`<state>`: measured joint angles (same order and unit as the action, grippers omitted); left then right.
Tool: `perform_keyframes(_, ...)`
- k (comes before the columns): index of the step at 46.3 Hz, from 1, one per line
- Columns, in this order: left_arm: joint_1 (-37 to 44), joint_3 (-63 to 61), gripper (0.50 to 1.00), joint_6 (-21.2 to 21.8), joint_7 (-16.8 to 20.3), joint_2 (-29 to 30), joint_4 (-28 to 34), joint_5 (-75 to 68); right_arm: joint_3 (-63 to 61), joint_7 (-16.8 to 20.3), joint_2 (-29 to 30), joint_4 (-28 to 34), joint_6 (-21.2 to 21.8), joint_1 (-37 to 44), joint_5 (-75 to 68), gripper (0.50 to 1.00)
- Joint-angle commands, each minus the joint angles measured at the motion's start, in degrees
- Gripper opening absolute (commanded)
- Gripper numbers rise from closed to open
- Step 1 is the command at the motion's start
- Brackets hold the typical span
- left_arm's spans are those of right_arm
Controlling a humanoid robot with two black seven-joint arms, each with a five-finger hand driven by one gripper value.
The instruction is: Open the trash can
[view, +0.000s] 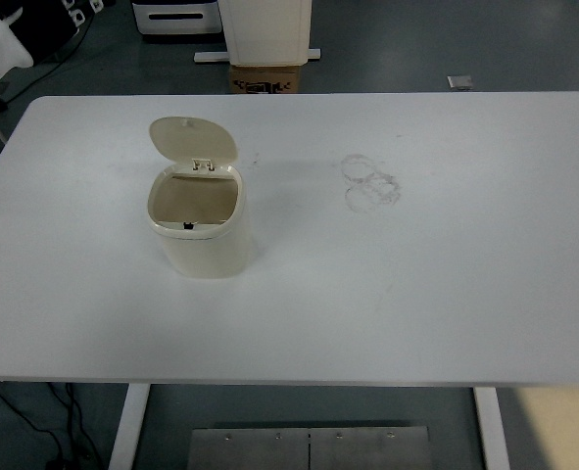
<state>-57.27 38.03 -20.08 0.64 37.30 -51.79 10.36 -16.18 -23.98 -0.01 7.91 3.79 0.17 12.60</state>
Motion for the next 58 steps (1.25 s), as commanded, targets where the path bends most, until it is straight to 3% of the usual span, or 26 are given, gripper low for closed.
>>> perform_keyframes(1,1.72,1.61,1.000,-0.13,-0.02,-1.61,1.25,0.10,0.00,-0.01,0.01,0.00,0.08,0.01,-0.03,0.991)
perform_keyframes(21,9.54,8.02,1.000,-4.79,0.85,-13.83,15.49,0.10,0.00,-0.01,0.01,0.00,0.08,0.01,-0.03,0.991)
perform_keyframes(30,10.25,8.99,1.000,-6.81,3.49,-15.85,20.06,0.28,0.09,0.08,0.01,0.09,0.16,-0.08,0.23,0.991)
perform_keyframes(43,10.95,9.08,1.000,-8.57,3.58,-17.26,24.19,0.36,0.00,0.08,0.01,0.09,0.43,-0.08,0.32,0.991)
perform_keyframes(58,11.83,8.99,1.000,-8.66,3.58,-17.44,24.81,1.86,0.00,-0.01,0.01,0.09,0.43,-0.08,0.23,0.991)
